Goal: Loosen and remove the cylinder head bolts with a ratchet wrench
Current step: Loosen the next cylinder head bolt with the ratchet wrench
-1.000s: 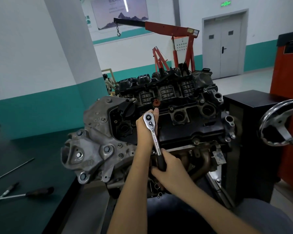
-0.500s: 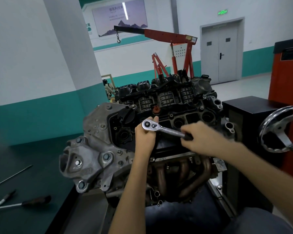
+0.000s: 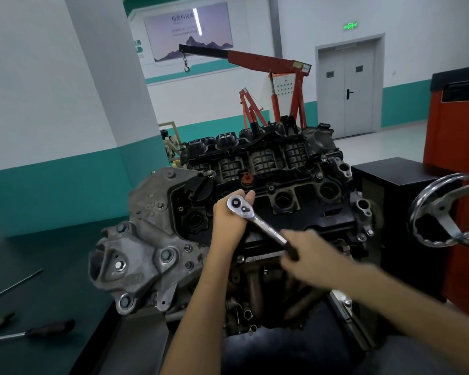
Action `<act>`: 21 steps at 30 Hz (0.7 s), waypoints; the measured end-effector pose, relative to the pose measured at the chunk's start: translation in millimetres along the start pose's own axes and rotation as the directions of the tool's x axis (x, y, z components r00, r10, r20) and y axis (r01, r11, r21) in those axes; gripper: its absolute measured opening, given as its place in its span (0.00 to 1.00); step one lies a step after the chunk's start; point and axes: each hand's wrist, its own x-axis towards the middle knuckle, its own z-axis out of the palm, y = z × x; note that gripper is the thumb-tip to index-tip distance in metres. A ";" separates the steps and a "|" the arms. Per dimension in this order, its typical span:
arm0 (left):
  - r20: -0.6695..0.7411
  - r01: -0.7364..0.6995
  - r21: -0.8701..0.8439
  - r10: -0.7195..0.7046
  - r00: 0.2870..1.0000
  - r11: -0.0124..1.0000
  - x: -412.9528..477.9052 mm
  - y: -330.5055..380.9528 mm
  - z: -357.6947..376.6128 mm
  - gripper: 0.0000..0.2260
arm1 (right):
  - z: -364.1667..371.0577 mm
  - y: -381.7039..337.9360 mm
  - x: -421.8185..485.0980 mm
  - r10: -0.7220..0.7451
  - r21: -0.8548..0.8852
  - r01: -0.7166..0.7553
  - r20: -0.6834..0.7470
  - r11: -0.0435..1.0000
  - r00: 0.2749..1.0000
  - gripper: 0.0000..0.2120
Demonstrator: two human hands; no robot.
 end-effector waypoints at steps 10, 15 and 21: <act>-0.111 -0.001 -0.094 -0.010 0.994 0.996 -10.4 2.8 10.2 0.22 | 6.9 4.5 -5.2 0.059 -0.066 -0.071 -0.165 0.995 0.985 0.11; -0.136 -0.057 0.069 0.066 0.988 0.996 -6.7 5.3 9.4 0.21 | 100.0 -53.8 -9.7 0.277 0.445 -0.154 -0.224 0.882 0.934 0.06; -0.050 -0.006 -0.039 0.004 0.999 0.999 -4.6 0.1 5.7 0.24 | 45.4 -16.9 -10.2 0.114 0.203 -0.092 -0.099 0.975 0.988 0.08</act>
